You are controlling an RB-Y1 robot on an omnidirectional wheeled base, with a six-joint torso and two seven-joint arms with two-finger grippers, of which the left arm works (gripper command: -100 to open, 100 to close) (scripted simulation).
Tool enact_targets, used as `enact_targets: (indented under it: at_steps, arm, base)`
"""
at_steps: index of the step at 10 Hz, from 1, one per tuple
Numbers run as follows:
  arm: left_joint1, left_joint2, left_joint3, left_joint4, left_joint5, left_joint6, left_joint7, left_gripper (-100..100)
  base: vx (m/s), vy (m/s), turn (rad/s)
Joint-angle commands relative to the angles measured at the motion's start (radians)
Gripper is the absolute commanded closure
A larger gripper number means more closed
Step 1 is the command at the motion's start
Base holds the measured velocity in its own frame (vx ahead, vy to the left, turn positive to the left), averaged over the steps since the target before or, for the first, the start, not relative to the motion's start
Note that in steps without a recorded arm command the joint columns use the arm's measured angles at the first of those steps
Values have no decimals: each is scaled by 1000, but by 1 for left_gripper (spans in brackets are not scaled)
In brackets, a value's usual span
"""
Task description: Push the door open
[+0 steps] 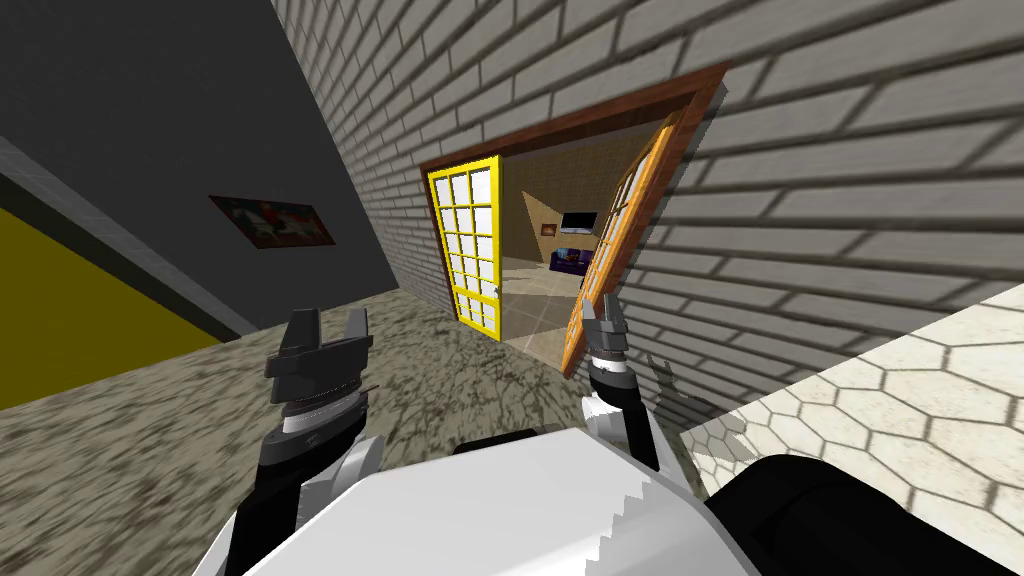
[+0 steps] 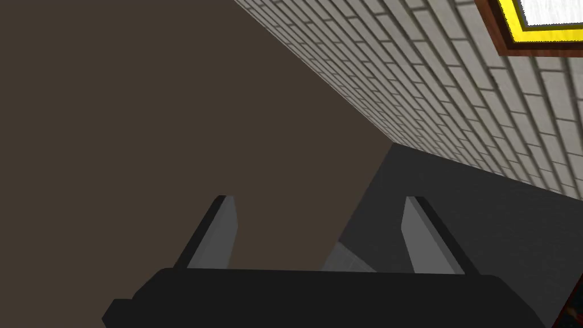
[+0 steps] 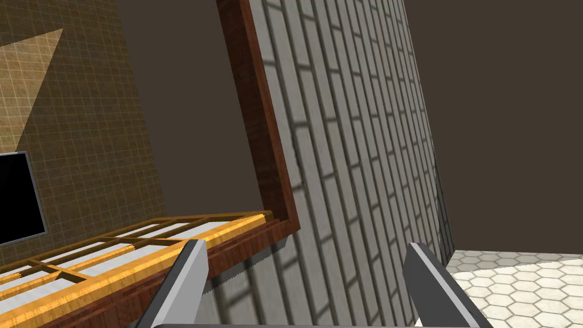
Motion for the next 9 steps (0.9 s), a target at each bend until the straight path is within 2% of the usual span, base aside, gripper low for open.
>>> enact_targets:
  at_steps: [1,9]
  arm:
    - [2,12,-6,30,-11,-10,-33,-100]
    - [10,48,-33,168,-63,-54,-185,-100]
  base:
    - [148,-43,-37]
    - [183,16,-34]
